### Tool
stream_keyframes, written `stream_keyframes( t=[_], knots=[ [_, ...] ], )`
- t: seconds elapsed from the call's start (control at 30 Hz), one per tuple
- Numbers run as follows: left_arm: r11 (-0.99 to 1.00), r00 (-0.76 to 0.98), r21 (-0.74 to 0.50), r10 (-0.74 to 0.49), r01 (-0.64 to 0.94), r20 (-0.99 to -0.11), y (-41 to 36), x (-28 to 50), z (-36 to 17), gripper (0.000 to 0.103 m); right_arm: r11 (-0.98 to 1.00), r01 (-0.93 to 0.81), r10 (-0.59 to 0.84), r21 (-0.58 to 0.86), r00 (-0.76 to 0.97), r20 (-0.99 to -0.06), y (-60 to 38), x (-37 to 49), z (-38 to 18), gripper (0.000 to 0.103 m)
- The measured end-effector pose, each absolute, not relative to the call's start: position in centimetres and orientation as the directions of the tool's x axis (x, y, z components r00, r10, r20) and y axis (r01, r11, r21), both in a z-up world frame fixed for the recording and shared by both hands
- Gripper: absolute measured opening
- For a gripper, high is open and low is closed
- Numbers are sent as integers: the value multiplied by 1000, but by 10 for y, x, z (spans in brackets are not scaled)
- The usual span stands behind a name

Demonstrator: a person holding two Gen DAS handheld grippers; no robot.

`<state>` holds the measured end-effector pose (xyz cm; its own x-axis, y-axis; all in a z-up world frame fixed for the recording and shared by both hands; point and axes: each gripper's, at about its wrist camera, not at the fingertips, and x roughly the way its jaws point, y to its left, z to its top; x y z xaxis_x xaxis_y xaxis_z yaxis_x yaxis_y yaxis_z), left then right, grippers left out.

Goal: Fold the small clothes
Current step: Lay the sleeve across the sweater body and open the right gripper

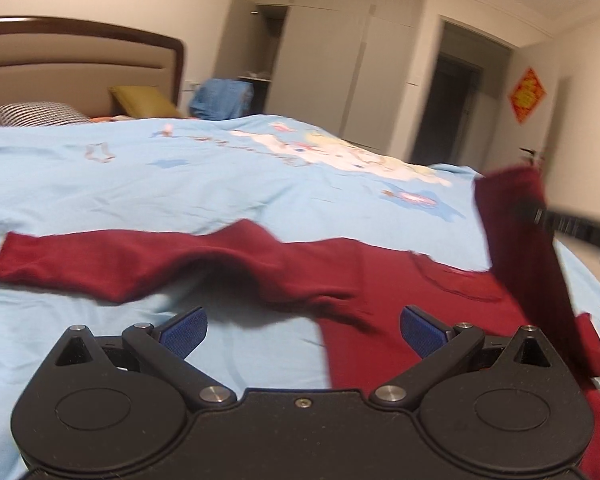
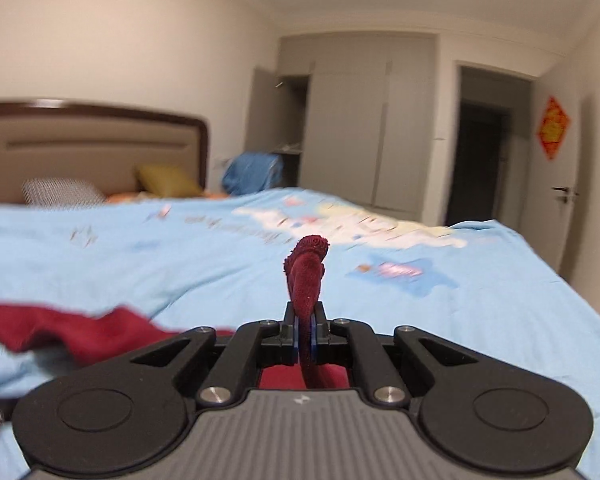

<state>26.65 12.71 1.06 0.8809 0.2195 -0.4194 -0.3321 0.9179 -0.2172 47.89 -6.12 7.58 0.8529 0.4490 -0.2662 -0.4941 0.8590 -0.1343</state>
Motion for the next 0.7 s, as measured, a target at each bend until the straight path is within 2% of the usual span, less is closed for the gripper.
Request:
stream_keyframes(
  t=[0.2,0.33,0.43,0.5,0.53,0.57,0.6,0.67,0.7],
  knots=[
    [890,856,-229,267,-396,-444,154,259,3,102,747,-603,479,-279,780,-404,-9,436,19,6],
    [885,848,-225,275,-408,-454,158,260,-1,102,677,-649,479,-348,747,-461,-4,407,-17,7],
    [887,849,-231,264,-400,-458,155,265,-3,102,639,-685,499,-351,716,-489,-7,395,-30,13],
    [893,854,-231,252,-387,-455,151,268,-3,102,611,-711,521,-349,693,-499,-12,387,-33,27],
    [897,857,-229,245,-377,-453,148,270,-3,102,600,-720,529,-349,684,-502,-16,383,-33,43],
    [901,860,-227,239,-369,-451,146,272,-3,102,592,-727,537,-347,677,-503,-22,378,-32,53],
    [905,862,-223,234,-362,-450,144,276,-3,102,588,-734,547,-340,671,-501,-31,374,-29,56],
    [916,868,-216,216,-339,-447,137,284,-3,102,597,-734,557,-323,670,-492,-50,366,-21,72],
    [922,871,-210,206,-325,-447,133,289,-5,102,610,-728,556,-313,675,-486,-61,364,-15,76]
  ],
)
